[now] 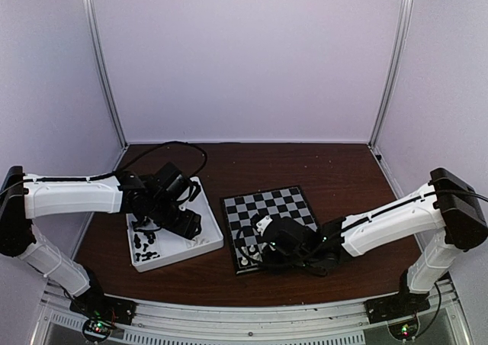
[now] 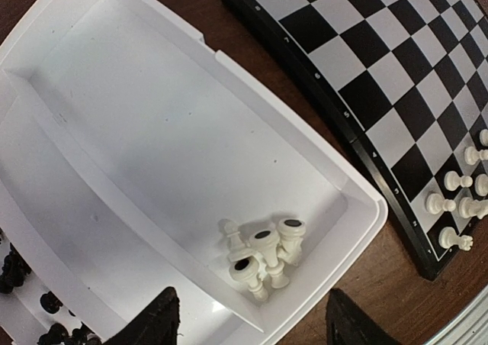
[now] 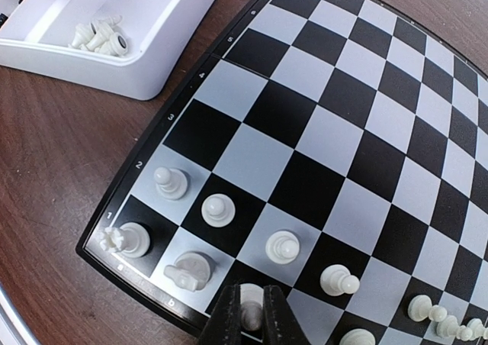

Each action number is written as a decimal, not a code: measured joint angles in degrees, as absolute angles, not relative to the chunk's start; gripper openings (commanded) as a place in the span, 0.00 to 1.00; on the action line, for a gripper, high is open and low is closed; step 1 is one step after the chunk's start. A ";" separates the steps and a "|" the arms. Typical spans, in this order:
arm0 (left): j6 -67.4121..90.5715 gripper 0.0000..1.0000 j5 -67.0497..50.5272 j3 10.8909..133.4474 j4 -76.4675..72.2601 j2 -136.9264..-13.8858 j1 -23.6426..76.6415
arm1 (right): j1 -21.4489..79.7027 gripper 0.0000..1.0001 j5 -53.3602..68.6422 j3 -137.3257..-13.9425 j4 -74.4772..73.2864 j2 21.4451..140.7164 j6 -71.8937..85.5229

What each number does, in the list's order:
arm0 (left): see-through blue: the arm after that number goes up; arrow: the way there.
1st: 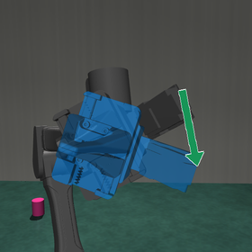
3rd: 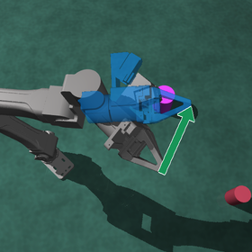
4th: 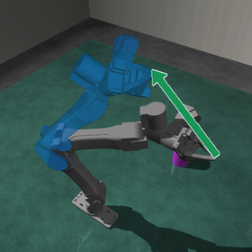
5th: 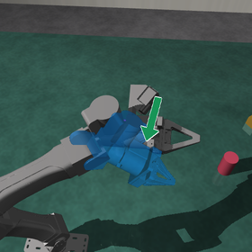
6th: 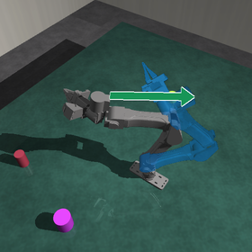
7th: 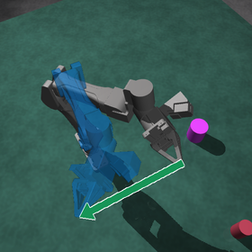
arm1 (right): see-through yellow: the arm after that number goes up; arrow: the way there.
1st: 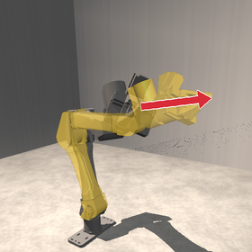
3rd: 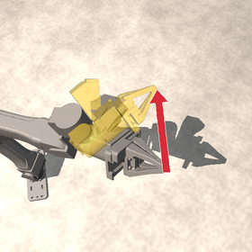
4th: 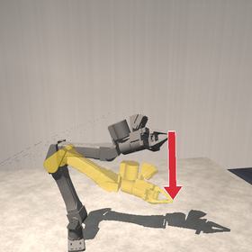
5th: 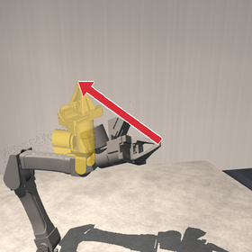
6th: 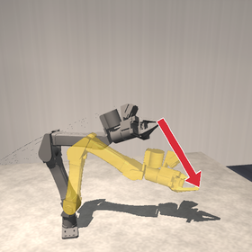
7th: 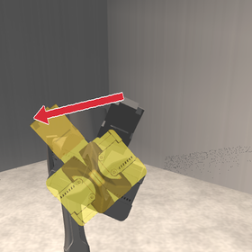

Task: Set up the chess pieces on the board
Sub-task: Place the chess piece on the chessboard.

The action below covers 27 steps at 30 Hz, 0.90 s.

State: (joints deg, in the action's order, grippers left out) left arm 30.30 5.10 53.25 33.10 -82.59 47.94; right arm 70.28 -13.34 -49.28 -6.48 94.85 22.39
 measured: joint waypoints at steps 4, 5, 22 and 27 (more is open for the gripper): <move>30.30 0.66 5.10 53.25 33.10 -82.56 47.94 | 70.28 0.14 -13.58 -49.25 -6.57 94.85 22.35; 30.30 0.66 5.08 53.25 33.08 -82.56 47.94 | 70.28 0.15 -13.61 -49.25 -6.59 94.85 22.35; 30.30 0.67 4.49 53.25 33.06 -82.56 47.94 | 70.28 0.21 -14.04 -49.25 -8.51 92.75 22.22; 30.33 0.67 4.21 53.23 33.06 -82.56 47.94 | 70.28 0.22 -14.04 -49.25 -9.28 91.79 22.22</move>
